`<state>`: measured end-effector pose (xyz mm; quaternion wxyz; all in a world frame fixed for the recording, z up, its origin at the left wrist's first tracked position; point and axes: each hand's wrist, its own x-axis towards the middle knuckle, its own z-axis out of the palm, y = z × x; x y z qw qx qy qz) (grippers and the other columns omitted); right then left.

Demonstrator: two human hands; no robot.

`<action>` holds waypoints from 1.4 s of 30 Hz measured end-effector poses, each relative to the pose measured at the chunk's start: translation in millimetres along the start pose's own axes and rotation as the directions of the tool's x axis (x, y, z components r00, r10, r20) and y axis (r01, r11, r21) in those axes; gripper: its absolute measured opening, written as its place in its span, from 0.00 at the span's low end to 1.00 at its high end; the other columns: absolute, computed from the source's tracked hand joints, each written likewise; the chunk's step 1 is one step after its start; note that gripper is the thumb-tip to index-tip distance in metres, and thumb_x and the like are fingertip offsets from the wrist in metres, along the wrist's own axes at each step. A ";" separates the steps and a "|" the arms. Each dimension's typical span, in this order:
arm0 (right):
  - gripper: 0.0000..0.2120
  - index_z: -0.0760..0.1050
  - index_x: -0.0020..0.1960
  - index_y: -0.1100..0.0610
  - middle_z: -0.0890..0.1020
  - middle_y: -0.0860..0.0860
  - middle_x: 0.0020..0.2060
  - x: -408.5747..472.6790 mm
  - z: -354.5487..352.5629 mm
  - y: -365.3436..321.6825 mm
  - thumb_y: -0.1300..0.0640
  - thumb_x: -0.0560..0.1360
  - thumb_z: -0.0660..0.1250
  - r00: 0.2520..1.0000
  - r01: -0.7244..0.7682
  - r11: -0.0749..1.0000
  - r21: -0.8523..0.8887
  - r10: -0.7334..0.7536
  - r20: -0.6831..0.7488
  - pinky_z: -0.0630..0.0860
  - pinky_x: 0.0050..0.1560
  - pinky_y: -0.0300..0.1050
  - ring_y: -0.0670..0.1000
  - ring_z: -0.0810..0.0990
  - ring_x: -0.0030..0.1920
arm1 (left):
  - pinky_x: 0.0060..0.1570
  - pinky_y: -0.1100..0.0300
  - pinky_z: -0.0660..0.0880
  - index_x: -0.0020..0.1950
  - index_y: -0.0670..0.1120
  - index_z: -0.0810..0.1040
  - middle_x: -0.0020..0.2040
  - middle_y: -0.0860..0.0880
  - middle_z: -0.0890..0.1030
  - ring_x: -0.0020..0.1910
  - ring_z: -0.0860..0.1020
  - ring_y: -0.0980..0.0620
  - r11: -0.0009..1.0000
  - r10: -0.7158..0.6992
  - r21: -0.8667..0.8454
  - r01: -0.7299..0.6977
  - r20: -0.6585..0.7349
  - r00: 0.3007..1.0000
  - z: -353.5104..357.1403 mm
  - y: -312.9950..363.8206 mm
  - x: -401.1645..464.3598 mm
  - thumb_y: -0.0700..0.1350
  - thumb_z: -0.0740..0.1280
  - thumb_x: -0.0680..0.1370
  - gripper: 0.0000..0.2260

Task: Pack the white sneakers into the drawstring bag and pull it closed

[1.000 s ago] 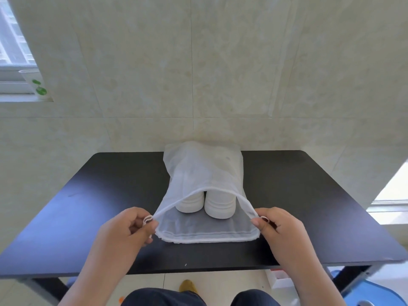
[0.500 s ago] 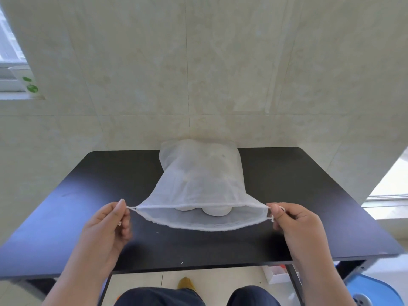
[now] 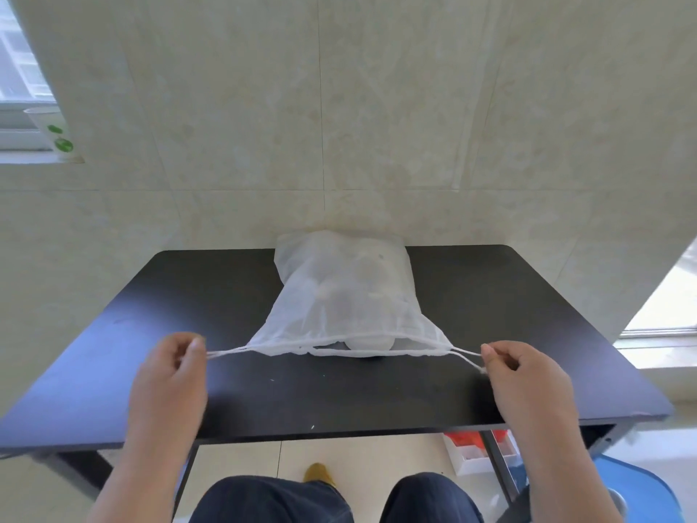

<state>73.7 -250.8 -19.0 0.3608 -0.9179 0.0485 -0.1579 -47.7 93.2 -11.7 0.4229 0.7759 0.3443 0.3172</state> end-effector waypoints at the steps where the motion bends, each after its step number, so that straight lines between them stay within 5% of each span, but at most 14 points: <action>1: 0.12 0.80 0.55 0.53 0.81 0.51 0.47 -4.3 0.4 -3.4 0.50 0.77 0.64 1.000 0.009 1.000 -0.023 -0.009 -0.012 0.74 0.48 0.48 0.53 0.77 0.47 | 0.51 0.46 0.70 0.49 0.53 0.78 0.48 0.51 0.79 0.49 0.76 0.45 0.981 0.098 0.171 -0.091 -0.037 0.994 0.0 4.1 -3.0 0.49 0.59 0.78 0.08; 4: 0.16 0.75 0.63 0.53 0.76 0.54 0.57 -17.0 3.3 -16.8 0.50 0.77 0.62 0.992 0.054 0.993 -0.104 -0.065 -0.105 0.72 0.53 0.52 0.57 0.72 0.56 | 0.58 0.46 0.65 0.56 0.48 0.79 0.55 0.48 0.81 0.56 0.76 0.43 0.888 0.356 0.331 -0.319 -0.055 0.933 7.6 18.0 -11.3 0.46 0.56 0.80 0.13; 7: 0.17 0.71 0.66 0.51 0.74 0.53 0.62 -25.0 13.2 -35.6 0.50 0.79 0.57 0.993 0.119 0.993 0.012 -0.119 0.018 0.69 0.52 0.46 0.53 0.73 0.57 | 0.65 0.46 0.63 0.63 0.49 0.73 0.39 0.51 0.83 0.46 0.77 0.49 0.875 0.355 0.318 -0.364 0.090 0.931 20.1 30.5 -22.3 0.49 0.51 0.81 0.16; 9: 0.19 0.67 0.69 0.47 0.73 0.51 0.65 -26.8 22.4 -45.8 0.49 0.80 0.53 0.980 0.098 0.991 0.087 -0.112 0.167 0.68 0.52 0.45 0.51 0.74 0.57 | 0.52 0.50 0.73 0.67 0.52 0.67 0.32 0.52 0.79 0.38 0.75 0.55 0.920 0.285 0.226 -0.320 0.173 0.943 27.3 34.2 -25.4 0.53 0.50 0.81 0.16; 12: 0.19 0.63 0.70 0.45 0.76 0.51 0.61 -25.4 31.0 -52.7 0.46 0.80 0.49 0.967 0.037 0.986 0.160 -0.076 0.243 0.68 0.45 0.45 0.48 0.71 0.46 | 0.32 0.58 0.68 0.65 0.54 0.64 0.38 0.53 0.78 0.37 0.75 0.55 0.970 0.167 0.140 -0.201 0.224 0.960 35.4 34.3 -21.0 0.55 0.50 0.81 0.14; 17: 0.22 0.66 0.67 0.50 0.79 0.46 0.49 -12.8 29.7 -49.9 0.40 0.79 0.48 0.967 -0.038 0.987 0.158 -0.003 0.257 0.68 0.38 0.42 0.47 0.73 0.41 | 0.30 0.57 0.67 0.55 0.53 0.69 0.40 0.51 0.76 0.33 0.72 0.52 0.993 -0.064 -0.077 0.088 0.271 0.960 41.5 29.2 -6.8 0.54 0.53 0.79 0.10; 21: 0.17 0.71 0.62 0.52 0.76 0.43 0.41 -3.4 25.3 -42.1 0.44 0.80 0.53 0.969 -0.023 0.991 0.130 -0.010 0.249 0.67 0.36 0.40 0.43 0.73 0.38 | 0.24 0.60 0.60 0.56 0.45 0.71 0.29 0.51 0.66 0.22 0.62 0.55 0.900 -0.203 -0.320 0.296 0.295 0.934 43.0 20.4 8.4 0.51 0.60 0.78 0.12; 24: 0.12 0.74 0.60 0.50 0.78 0.45 0.45 0.3 23.4 -35.1 0.49 0.79 0.60 0.982 -0.011 0.993 0.119 -0.011 0.187 0.69 0.42 0.43 0.46 0.74 0.42 | 0.22 0.60 0.62 0.56 0.47 0.71 0.28 0.51 0.67 0.20 0.62 0.55 0.894 -0.206 -0.344 0.289 0.256 0.944 40.2 14.0 11.1 0.50 0.66 0.75 0.12; 33: 0.06 0.75 0.54 0.52 0.79 0.51 0.45 5.2 14.3 -14.4 0.54 0.79 0.61 0.996 -0.082 0.994 0.067 0.084 -0.025 0.70 0.42 0.46 0.52 0.75 0.43 | 0.23 0.60 0.65 0.57 0.48 0.71 0.31 0.47 0.68 0.24 0.66 0.48 0.886 -0.283 -0.365 0.286 0.063 0.957 19.6 -9.9 28.9 0.51 0.65 0.74 0.15; 38: 0.08 0.76 0.53 0.54 0.78 0.51 0.42 8.6 14.2 -12.0 0.54 0.80 0.60 0.997 -0.080 0.997 0.023 0.080 -0.001 0.71 0.41 0.46 0.52 0.75 0.41 | 0.26 0.58 0.69 0.57 0.51 0.71 0.36 0.46 0.73 0.29 0.71 0.46 0.942 -0.247 -0.215 0.257 0.073 0.966 14.9 -9.7 29.7 0.53 0.63 0.74 0.14; 42: 0.13 0.76 0.57 0.56 0.78 0.53 0.47 6.5 9.8 -24.5 0.50 0.80 0.59 1.000 -0.009 1.000 -0.015 0.009 -0.014 0.70 0.41 0.45 0.50 0.73 0.40 | 0.41 0.51 0.76 0.59 0.51 0.71 0.49 0.44 0.79 0.45 0.78 0.42 0.974 -0.071 0.222 0.043 0.118 0.990 15.1 4.2 25.9 0.59 0.65 0.73 0.19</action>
